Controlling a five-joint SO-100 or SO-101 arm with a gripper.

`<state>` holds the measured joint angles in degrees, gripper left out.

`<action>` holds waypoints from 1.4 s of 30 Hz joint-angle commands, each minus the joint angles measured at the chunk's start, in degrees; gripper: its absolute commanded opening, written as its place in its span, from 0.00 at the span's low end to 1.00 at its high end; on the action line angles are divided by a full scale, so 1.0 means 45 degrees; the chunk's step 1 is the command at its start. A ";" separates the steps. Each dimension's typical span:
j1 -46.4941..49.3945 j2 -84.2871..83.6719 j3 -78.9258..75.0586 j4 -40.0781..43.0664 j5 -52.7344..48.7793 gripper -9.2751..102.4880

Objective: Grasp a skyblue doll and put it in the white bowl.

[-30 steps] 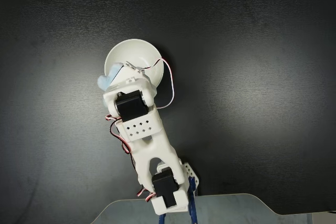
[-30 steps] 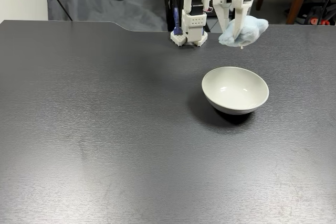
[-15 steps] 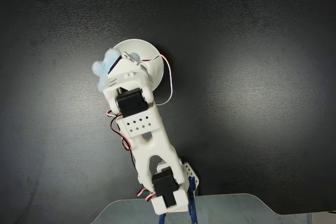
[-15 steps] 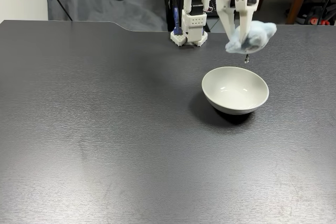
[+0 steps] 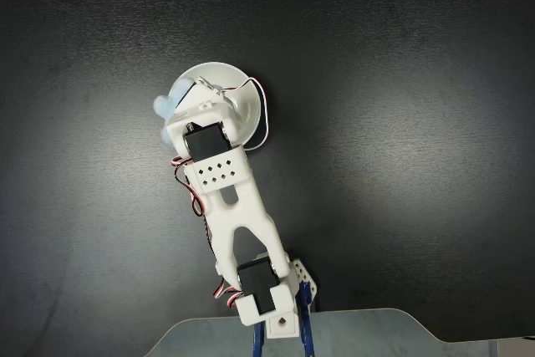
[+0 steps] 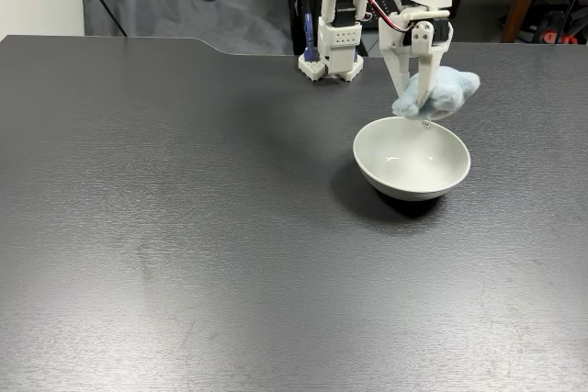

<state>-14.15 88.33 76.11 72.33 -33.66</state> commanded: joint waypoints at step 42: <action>0.3340 0.4805 -0.4316 0.0879 0.5293 0.44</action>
<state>-2.55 97.47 62.31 73.30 -18.28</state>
